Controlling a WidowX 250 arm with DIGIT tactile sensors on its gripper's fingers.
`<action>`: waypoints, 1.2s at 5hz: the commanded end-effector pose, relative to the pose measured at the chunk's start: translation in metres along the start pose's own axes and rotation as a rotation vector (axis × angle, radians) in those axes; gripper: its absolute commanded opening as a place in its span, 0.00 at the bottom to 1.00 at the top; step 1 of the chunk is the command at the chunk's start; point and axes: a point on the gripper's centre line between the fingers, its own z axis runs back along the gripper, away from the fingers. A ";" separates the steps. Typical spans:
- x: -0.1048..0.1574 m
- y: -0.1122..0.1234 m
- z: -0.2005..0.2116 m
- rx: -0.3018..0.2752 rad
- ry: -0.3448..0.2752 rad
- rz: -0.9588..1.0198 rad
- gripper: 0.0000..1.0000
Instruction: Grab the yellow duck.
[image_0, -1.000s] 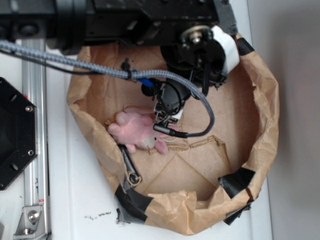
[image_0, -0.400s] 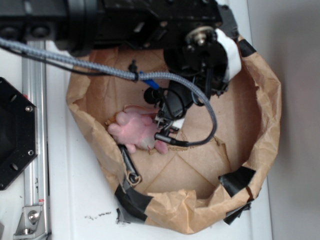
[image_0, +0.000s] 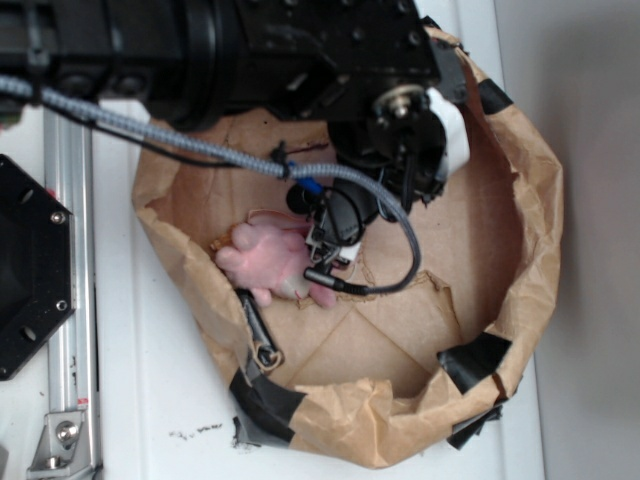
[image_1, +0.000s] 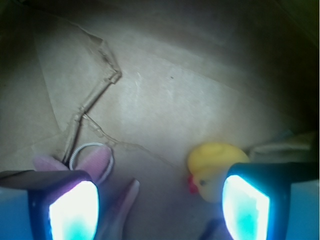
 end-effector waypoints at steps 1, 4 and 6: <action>0.005 -0.009 0.002 0.024 -0.024 -0.031 1.00; 0.008 -0.012 -0.017 0.008 0.012 -0.042 1.00; 0.006 -0.005 -0.021 0.003 0.019 -0.024 1.00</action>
